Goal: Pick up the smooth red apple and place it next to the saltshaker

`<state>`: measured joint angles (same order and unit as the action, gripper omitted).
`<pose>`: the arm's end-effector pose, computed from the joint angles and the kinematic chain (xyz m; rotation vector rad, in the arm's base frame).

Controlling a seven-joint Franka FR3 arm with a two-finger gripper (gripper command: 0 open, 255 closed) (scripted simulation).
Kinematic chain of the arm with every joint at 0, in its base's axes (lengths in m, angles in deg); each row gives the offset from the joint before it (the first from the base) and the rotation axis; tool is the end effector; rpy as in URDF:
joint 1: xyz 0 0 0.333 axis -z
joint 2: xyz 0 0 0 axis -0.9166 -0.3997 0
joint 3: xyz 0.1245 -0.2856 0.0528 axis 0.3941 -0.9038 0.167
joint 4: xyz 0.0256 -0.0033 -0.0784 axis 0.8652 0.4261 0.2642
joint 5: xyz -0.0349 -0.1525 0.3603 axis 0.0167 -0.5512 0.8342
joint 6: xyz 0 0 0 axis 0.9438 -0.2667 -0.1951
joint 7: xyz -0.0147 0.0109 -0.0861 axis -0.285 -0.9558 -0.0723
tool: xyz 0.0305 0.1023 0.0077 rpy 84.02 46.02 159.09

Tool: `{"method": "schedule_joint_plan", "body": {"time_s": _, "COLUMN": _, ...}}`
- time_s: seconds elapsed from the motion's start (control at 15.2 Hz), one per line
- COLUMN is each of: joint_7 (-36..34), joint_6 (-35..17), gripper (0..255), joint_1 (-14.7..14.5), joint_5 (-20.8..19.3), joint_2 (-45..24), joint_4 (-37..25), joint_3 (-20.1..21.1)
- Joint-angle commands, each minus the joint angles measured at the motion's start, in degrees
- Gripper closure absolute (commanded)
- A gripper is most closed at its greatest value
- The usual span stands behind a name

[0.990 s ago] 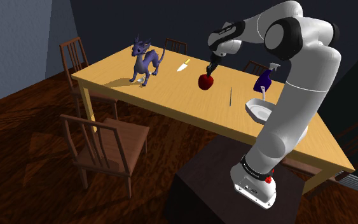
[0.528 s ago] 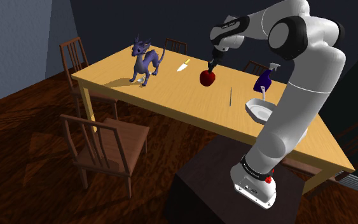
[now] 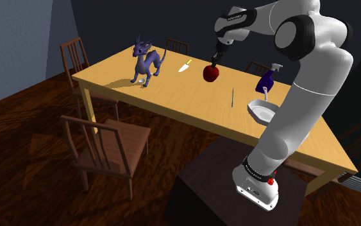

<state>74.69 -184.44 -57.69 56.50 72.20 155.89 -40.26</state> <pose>0.5184 -0.3237 0.4655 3.0776 0.1566 0.2314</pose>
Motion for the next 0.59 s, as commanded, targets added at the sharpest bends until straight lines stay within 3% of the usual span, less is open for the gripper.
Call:
{"method": "schedule_joint_plan", "body": {"time_s": 0.0, "joint_7": -0.3, "joint_6": 1.6, "gripper": 255, "joint_1": 0.0, "joint_5": -0.3, "joint_2": 0.3, "joint_4": -1.3, "joint_3": 0.0}}
{"method": "schedule_joint_plan", "body": {"time_s": 0.53, "joint_7": -1.0, "joint_6": 7.5, "gripper": 255, "joint_1": 0.0, "joint_5": -1.0, "joint_2": 1.3, "joint_4": -6.3, "joint_3": -0.2}}
